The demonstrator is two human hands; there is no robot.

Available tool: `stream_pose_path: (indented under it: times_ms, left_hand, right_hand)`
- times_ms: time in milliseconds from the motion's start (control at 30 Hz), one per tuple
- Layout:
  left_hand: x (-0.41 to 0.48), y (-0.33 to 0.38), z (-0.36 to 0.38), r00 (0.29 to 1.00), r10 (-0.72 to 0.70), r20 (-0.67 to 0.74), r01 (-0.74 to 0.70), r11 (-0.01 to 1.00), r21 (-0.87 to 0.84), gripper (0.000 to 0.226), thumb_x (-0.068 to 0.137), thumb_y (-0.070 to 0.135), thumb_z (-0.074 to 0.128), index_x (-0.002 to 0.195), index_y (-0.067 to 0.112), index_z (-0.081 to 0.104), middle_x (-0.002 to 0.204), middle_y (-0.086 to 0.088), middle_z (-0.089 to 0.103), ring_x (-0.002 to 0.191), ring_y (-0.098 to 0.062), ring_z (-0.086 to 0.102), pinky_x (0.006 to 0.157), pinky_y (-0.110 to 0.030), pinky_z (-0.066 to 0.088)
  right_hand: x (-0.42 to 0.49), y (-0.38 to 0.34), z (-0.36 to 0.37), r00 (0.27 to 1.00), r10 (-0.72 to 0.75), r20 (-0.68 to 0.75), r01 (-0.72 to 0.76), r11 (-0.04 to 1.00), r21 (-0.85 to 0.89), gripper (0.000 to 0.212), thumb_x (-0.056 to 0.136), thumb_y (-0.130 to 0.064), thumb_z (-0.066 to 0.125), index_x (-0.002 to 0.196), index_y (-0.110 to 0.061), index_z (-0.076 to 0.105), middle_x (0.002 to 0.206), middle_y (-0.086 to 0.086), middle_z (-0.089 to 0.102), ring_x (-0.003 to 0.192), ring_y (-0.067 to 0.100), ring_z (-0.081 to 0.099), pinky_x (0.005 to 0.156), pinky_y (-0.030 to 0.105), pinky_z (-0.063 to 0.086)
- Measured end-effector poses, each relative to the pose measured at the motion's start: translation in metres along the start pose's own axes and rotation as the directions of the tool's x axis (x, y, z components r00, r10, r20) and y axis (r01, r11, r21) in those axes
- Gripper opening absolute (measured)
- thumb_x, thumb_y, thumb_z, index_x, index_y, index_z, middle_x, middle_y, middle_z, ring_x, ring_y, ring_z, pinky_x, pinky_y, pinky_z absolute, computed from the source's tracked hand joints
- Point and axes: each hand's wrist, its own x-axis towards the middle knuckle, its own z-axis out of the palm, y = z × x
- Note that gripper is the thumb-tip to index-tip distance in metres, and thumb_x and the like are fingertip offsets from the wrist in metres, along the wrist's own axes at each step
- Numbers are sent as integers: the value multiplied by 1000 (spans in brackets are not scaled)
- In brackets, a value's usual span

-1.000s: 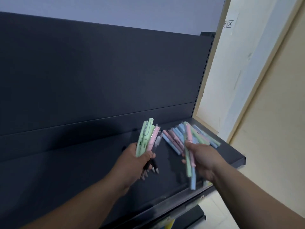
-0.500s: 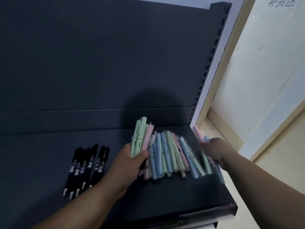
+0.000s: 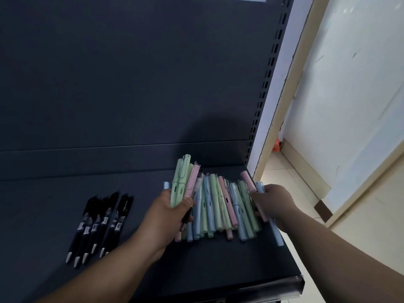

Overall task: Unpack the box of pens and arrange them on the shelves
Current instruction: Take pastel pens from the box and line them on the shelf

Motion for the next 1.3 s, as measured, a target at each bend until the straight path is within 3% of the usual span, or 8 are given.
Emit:
stream_pose_path:
  times_ms: [200, 500, 600, 733, 900, 1033, 1167, 1300]
  left_hand:
    - [-2, 6, -5, 999, 27, 41, -28, 999, 31, 11, 96, 22, 54, 106, 19, 56, 90, -1, 69, 60, -6, 59, 45, -22, 44]
    - [-1, 8, -26, 997, 43, 61, -48, 996, 80, 13, 96, 24, 54, 108, 22, 56, 90, 1, 70, 61, -5, 60, 43, -16, 41]
    - [-1, 6, -29, 997, 40, 72, -46, 995, 85, 15, 95, 25, 54, 110, 22, 56, 91, 0, 70, 65, -7, 61, 43, -15, 41]
    - [1, 5, -31, 995, 41, 88, -48, 996, 77, 15, 96, 26, 54, 110, 23, 55, 95, 1, 70, 68, -9, 61, 44, -15, 41]
    - [2, 1, -37, 996, 33, 89, -40, 996, 84, 16, 96, 28, 54, 110, 23, 55, 87, -1, 70, 53, -2, 55, 46, -17, 41]
    - [2, 1, -37, 995, 35, 96, -42, 996, 76, 16, 96, 26, 53, 111, 21, 54, 82, 1, 68, 44, 3, 53, 41, -14, 39]
    - [2, 4, -37, 994, 28, 105, -35, 997, 63, 13, 96, 27, 54, 108, 21, 55, 83, -4, 69, 51, -1, 55, 43, -15, 40]
    - [-1, 9, -39, 987, 30, 156, -33, 999, 18, 13, 96, 24, 54, 109, 24, 54, 97, -1, 71, 64, -5, 61, 44, -17, 42]
  right_hand:
    - [-14, -12, 5, 995, -99, -25, 97, 993, -64, 24, 90, -29, 61, 76, -10, 61, 66, 4, 57, 55, 15, 52, 44, 20, 36]
    - [-16, -14, 19, 995, -88, -48, 75, 974, -215, 30, 90, -35, 57, 78, -7, 59, 69, 8, 58, 63, 22, 54, 57, 28, 42]
    - [-14, -12, 16, 998, -32, -61, 29, 999, -40, 26, 92, -27, 58, 78, -5, 58, 67, 8, 63, 58, 23, 64, 70, 39, 59]
    - [-9, -22, 13, 996, 3, -85, 16, 977, 214, 26, 93, -25, 61, 96, 0, 66, 78, 10, 68, 68, 23, 69, 79, 45, 60]
    - [-9, -36, 19, 988, -145, -54, 126, 958, -259, 44, 86, -24, 68, 127, -12, 60, 117, 6, 66, 102, 22, 62, 82, 25, 45]
    - [-12, -29, 25, 984, -172, -37, 148, 924, -353, 43, 85, -21, 69, 127, -16, 61, 117, 1, 67, 107, 20, 60, 81, 23, 42]
    - [-15, -29, 25, 967, -229, -110, 177, 917, -357, 30, 86, -20, 66, 109, -1, 67, 107, 13, 70, 101, 29, 63, 86, 37, 50]
    - [-35, -42, 28, 921, -325, -214, 297, 943, -153, 21, 90, -33, 63, 94, -14, 72, 89, 2, 71, 84, 19, 64, 77, 35, 53]
